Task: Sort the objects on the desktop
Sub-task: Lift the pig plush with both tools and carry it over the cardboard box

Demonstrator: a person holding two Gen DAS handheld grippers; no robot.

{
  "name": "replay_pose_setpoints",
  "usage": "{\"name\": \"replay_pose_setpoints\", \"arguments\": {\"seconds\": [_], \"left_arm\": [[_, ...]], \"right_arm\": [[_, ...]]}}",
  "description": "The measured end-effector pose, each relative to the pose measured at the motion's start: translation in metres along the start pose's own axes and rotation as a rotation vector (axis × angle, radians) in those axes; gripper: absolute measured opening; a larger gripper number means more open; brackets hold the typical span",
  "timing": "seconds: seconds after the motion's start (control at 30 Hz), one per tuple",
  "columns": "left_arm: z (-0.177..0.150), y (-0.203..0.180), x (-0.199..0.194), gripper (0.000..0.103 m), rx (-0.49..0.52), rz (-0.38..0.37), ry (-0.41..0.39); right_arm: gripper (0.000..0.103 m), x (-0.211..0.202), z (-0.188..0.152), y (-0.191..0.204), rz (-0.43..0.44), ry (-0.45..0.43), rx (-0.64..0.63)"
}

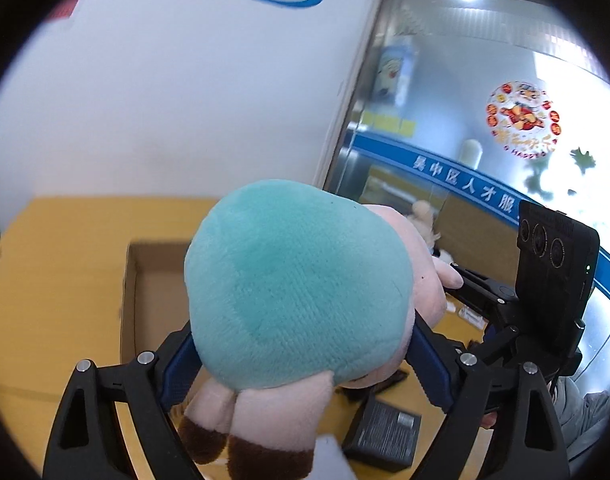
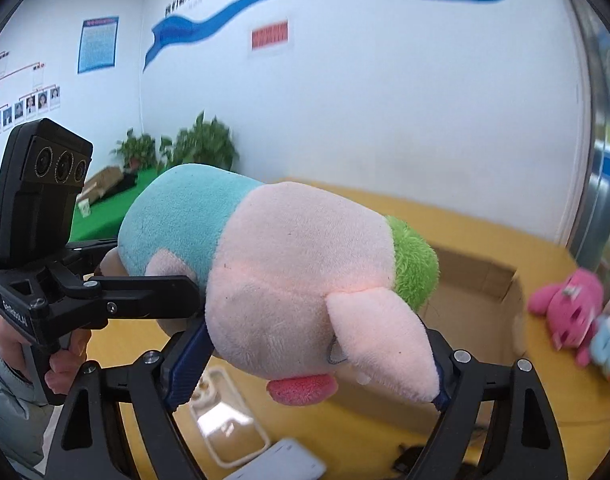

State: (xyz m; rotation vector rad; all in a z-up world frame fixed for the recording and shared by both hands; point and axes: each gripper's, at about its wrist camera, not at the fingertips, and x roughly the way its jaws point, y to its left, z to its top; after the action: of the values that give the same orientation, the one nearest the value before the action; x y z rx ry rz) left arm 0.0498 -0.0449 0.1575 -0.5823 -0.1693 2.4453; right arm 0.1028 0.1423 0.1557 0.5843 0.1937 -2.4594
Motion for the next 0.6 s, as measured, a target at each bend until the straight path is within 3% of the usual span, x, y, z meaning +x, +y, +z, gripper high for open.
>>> {"name": "replay_pose_setpoints", "arguments": {"seconds": [0.17, 0.37, 0.47, 0.6], "left_arm": [[0.064, -0.026, 0.0, 0.091, 0.156, 0.009, -0.092], [0.103, -0.021, 0.004, 0.091, 0.236, 0.028, -0.151], [0.113, 0.001, 0.021, 0.091, 0.233, 0.055, -0.133], [0.118, 0.044, 0.06, 0.091, 0.17, 0.085, -0.077]], "right_arm": [[0.086, -0.025, 0.055, -0.015, -0.047, -0.125, -0.039], [0.086, -0.029, 0.108, -0.039, -0.068, -0.232, -0.057], [0.086, -0.005, 0.127, -0.053, -0.056, -0.228, -0.043], [0.086, 0.059, 0.142, -0.074, -0.022, -0.175, -0.011]]}}
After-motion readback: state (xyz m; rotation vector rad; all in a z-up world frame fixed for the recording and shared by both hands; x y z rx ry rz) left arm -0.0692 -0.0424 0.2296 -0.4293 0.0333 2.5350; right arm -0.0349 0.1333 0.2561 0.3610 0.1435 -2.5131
